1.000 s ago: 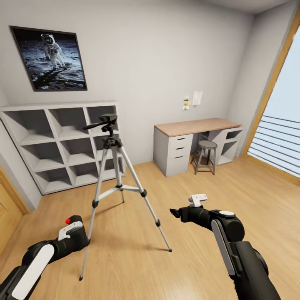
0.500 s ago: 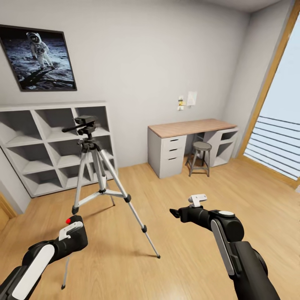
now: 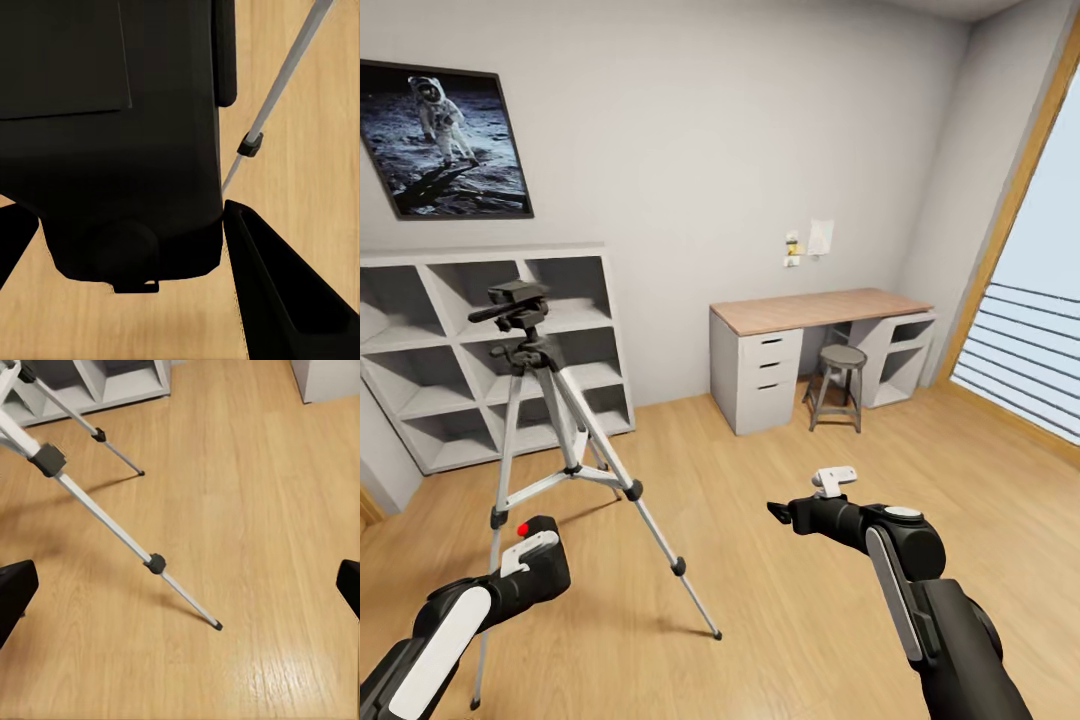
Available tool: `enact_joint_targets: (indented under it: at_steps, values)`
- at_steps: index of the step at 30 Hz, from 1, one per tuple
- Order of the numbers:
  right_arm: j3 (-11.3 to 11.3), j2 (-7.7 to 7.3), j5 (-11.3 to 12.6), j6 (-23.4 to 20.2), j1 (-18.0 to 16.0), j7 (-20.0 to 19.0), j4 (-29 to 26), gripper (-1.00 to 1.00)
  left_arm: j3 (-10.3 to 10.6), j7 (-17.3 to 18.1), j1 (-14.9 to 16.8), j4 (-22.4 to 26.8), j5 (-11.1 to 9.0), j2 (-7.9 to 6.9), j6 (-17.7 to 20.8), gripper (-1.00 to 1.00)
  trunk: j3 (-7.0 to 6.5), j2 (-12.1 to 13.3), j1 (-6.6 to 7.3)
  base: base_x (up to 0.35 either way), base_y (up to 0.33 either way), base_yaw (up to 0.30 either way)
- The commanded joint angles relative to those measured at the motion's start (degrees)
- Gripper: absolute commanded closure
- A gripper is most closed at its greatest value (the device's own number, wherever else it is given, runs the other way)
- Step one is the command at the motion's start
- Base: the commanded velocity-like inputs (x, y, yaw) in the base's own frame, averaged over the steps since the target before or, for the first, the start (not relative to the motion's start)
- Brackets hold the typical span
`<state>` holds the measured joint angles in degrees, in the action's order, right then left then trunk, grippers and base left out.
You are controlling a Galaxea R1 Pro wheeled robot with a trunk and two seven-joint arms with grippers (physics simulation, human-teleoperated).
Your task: Attach the digital camera to the camera tripod in the bedroom.
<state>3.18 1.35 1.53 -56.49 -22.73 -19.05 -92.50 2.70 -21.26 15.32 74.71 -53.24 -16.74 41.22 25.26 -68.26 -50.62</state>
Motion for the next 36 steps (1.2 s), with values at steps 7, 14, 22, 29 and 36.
enact_joint_targets:
  at_steps: [7,14,22,29,36]
  values:
    - [-0.06,-0.02,0.14,-0.21,-0.03,-0.01,-0.05,-1.0,0.11,-0.1,0.06,-0.16,-0.49,-0.05,-0.09,1.0,0.06,-0.04,-0.02,0.112,-0.196,0.26]
    - [-0.05,-0.03,0.14,-0.2,-0.03,0.01,-0.05,-1.0,0.11,0.12,0.06,-0.25,-0.54,-0.05,-0.16,1.0,0.06,-0.04,-0.02,0.021,-0.036,0.279]
    - [-0.07,-0.03,0.14,-0.17,-0.04,0.0,-0.05,-1.0,0.11,0.09,0.06,-0.26,-0.53,-0.05,-0.17,1.0,0.06,-0.04,-0.02,0.003,-0.056,0.283]
    - [-0.08,-0.06,0.14,-0.08,-0.03,0.01,-0.05,-1.0,0.11,-0.24,0.06,-0.27,-0.54,-0.05,-0.17,1.0,0.06,-0.04,-0.02,0.0,-0.252,0.208]
    - [-0.06,-0.1,0.14,0.28,-0.03,-0.02,-0.05,-1.0,0.11,-0.43,0.06,-0.25,-0.55,-0.05,-0.17,1.0,0.06,-0.04,-0.02,0.0,-0.315,0.019]
